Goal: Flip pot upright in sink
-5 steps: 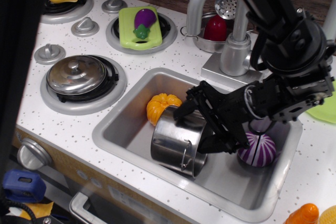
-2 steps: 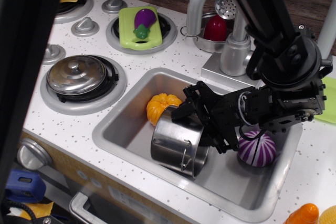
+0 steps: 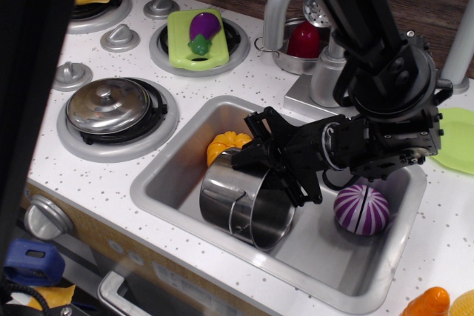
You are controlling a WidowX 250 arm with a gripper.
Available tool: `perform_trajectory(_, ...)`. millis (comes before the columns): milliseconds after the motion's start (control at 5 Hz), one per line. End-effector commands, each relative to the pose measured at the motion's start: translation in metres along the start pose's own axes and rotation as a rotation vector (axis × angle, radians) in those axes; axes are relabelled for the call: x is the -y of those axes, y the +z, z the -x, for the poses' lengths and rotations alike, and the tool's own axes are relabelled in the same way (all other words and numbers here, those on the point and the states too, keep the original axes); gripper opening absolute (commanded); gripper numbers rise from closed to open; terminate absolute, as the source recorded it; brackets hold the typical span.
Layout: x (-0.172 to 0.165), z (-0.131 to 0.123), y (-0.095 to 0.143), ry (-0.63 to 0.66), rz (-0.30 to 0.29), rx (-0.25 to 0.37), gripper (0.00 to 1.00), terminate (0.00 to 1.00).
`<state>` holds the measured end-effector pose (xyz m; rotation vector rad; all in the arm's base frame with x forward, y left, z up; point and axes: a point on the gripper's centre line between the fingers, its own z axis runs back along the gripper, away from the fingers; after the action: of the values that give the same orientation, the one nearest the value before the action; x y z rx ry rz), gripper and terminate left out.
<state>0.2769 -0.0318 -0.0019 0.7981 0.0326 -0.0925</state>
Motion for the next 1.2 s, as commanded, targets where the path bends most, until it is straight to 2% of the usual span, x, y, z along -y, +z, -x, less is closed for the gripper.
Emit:
perform_trajectory(0, -0.006, -0.006, 0.013, 0.026, 0.222, 0.024, 0.00, 0.00)
perform_trajectory(200, -0.008, -0.007, 0.010, 0.027, 0.321, 0.041, 0.00, 0.00)
perform_trajectory(400, -0.007, -0.007, 0.004, 0.061, 0.462, 0.083, 0.00, 0.00)
perform_trajectory(600, -0.006, -0.006, -0.003, 0.066, 0.500, 0.155, 0.00, 0.00)
perform_trajectory(800, -0.004, -0.006, -0.009, 0.057, 0.498, 0.252, 0.00, 0.00)
perform_trajectory(1000, -0.004, -0.006, -0.012, 0.053, 0.510, 0.313, 1.00, 0.00)
